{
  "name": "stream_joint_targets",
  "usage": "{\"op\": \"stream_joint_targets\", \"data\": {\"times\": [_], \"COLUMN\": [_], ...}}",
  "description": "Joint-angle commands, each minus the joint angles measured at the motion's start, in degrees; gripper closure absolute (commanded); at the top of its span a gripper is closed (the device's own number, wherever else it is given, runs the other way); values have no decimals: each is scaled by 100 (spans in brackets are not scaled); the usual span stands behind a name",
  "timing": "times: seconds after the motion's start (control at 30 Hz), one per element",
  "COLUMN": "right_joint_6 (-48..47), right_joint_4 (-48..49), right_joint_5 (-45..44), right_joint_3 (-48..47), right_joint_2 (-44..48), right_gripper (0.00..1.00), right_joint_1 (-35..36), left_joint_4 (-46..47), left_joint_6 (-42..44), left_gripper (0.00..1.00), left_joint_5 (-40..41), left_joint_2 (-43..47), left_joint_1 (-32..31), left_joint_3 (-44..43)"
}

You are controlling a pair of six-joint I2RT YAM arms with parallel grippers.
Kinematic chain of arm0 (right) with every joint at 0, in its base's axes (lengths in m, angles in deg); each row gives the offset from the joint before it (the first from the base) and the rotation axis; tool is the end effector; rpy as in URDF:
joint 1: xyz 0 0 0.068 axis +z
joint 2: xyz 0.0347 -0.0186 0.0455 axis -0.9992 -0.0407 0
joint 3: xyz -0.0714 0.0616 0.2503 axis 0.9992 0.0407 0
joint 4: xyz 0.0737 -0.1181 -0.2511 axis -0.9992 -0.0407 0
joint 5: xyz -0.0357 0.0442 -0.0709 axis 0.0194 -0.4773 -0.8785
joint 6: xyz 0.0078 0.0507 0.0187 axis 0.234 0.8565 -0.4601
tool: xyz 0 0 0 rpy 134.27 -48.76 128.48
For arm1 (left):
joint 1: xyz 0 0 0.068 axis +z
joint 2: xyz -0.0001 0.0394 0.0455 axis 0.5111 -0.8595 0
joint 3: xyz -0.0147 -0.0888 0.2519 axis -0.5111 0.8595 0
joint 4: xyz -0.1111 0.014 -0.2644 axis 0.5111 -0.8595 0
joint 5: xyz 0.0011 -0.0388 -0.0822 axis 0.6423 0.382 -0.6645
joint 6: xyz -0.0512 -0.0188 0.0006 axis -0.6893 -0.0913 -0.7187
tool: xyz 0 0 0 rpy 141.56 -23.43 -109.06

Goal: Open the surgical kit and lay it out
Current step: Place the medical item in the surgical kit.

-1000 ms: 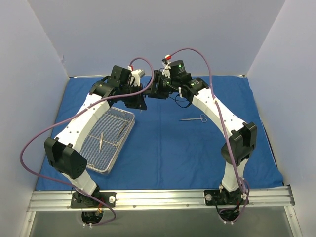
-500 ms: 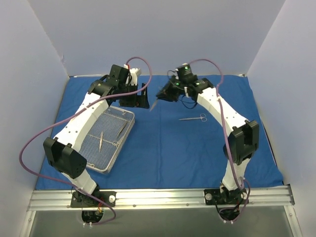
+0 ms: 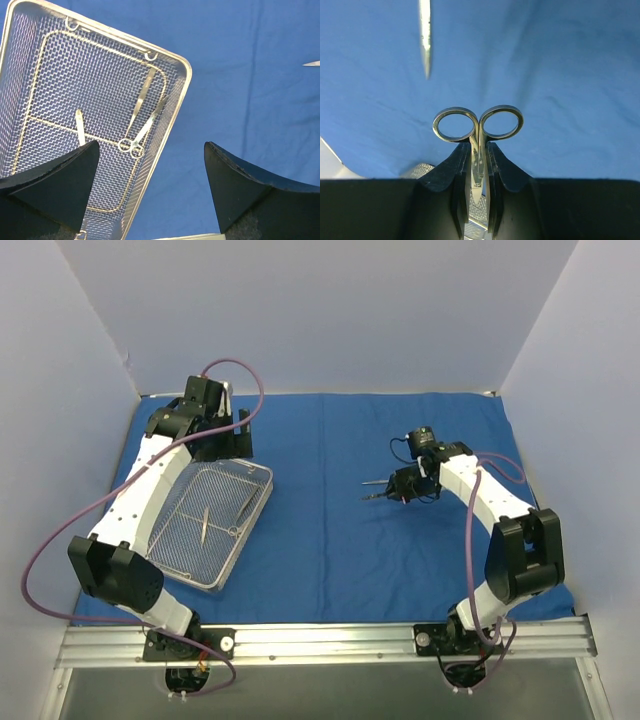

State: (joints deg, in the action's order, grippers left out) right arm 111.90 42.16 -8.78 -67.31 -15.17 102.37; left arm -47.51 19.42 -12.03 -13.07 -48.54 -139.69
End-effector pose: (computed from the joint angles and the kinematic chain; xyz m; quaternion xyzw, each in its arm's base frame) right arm 0.3429 0.0945 0.2207 0.5587 0.7778 0.2559 0.1315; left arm 0.3365 -0.1055 0.3712 -0.0173 0.9464 -0.0699 0.3149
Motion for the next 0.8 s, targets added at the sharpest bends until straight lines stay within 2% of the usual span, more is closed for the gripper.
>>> {"op": "stream_joint_targets", "data": {"times": [0.0, 0.23, 0.77], "right_joint_6": [613, 358, -3], "right_joint_4": [-325, -212, -28], "right_joint_5": [-329, -505, -637], "right_joint_3": [131, -44, -291], "right_joint_2": [154, -461, -1235], "right_gripper": [100, 100, 100], "right_joint_1": [-72, -256, -556], "left_joint_4": [67, 181, 322], "left_joint_6": [48, 162, 286], "left_gripper": [6, 6, 6], "left_joint_5": [-262, -605, -1089], "left_joint_2": [230, 239, 116], "left_joint_1": [137, 163, 409], "left_joint_3": [133, 194, 291]}}
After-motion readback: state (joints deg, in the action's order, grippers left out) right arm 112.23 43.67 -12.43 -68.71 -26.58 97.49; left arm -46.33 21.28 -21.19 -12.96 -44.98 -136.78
